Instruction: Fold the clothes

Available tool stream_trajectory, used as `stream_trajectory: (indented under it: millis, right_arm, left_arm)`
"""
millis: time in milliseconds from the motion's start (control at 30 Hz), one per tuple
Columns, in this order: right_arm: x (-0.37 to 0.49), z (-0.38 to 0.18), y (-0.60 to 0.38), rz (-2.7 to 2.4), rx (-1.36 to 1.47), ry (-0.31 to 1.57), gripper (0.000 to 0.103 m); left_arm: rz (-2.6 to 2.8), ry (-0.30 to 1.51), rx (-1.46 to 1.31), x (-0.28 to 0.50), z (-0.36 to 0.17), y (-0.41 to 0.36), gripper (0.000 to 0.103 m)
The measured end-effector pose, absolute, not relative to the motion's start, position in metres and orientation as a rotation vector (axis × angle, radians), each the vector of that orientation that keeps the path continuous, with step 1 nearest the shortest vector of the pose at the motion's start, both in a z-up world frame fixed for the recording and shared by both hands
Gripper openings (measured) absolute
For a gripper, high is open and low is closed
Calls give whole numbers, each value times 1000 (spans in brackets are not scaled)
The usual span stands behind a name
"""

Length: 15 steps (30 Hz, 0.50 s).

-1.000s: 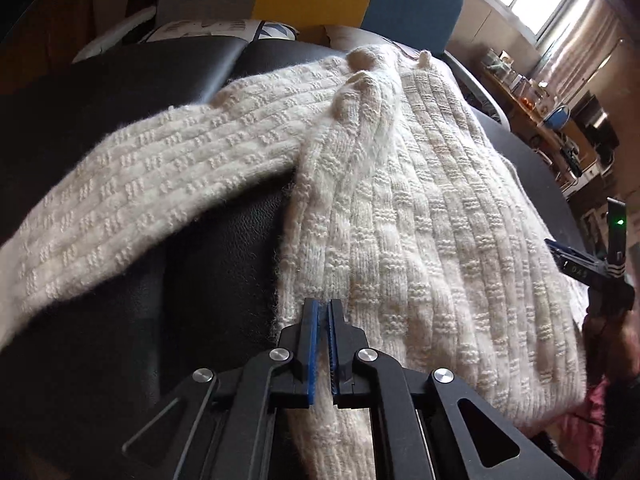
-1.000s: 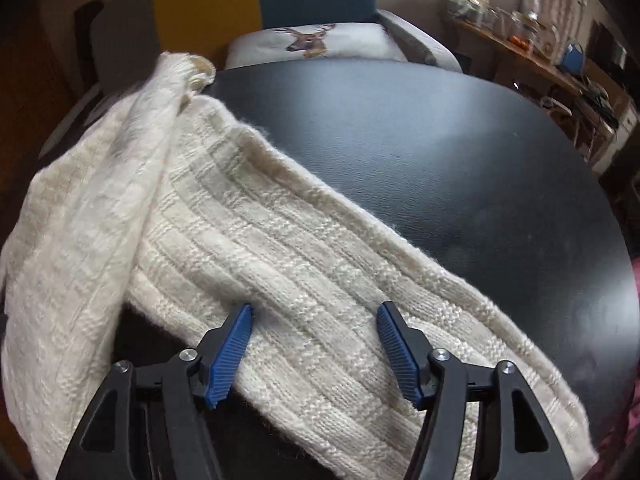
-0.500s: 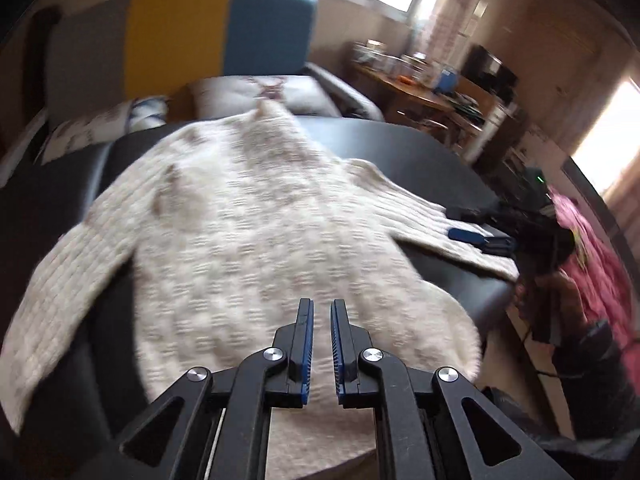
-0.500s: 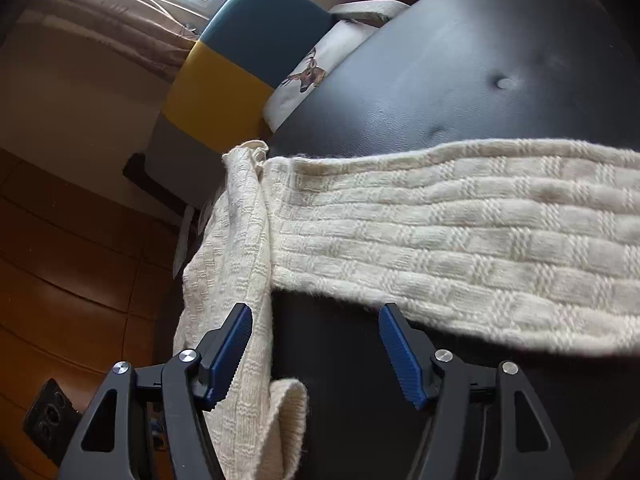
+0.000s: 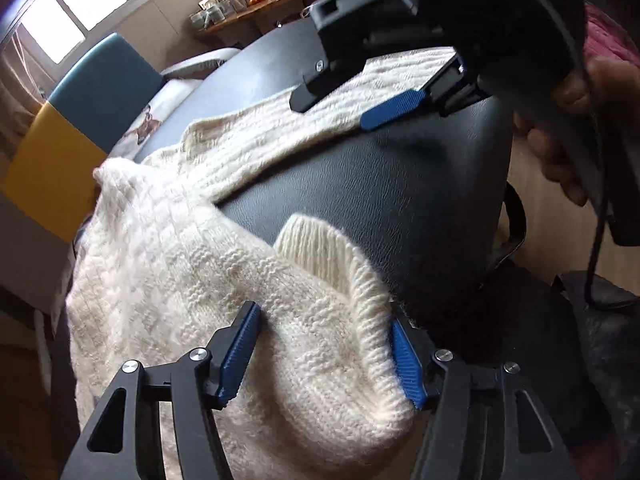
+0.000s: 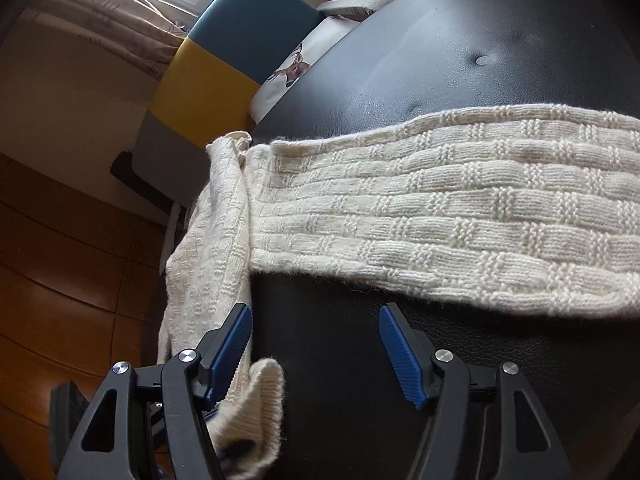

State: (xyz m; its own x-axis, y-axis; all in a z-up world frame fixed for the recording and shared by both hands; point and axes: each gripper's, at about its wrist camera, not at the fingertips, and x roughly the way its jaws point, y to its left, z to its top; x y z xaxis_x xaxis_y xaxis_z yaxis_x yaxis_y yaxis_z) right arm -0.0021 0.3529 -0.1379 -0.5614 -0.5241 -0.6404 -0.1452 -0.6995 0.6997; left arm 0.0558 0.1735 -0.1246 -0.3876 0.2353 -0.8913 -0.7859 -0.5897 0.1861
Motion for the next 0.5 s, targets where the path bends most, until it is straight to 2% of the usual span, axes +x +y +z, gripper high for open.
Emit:
stream_trajectory:
  millis: [100,300,367,500]
  right_arm:
    - [-1,-137,347,-2306,1289,-1094,68]
    - [-6,-141,323,-2042,1180,-1229,68]
    - [-14,-148,310,-1926,1165,-1318,71]
    - [-34,-159,283,-1882,1224,-1417,76]
  left_arm:
    - [2037,470,-1239,26,-110,138,22]
    - [2102,-292,-1088,-14,-52,3,17]
    - [2097,-520,-1027,-25,-37,-42,17]
    - [2182,-711,-1046,-28,-50,-103,17]
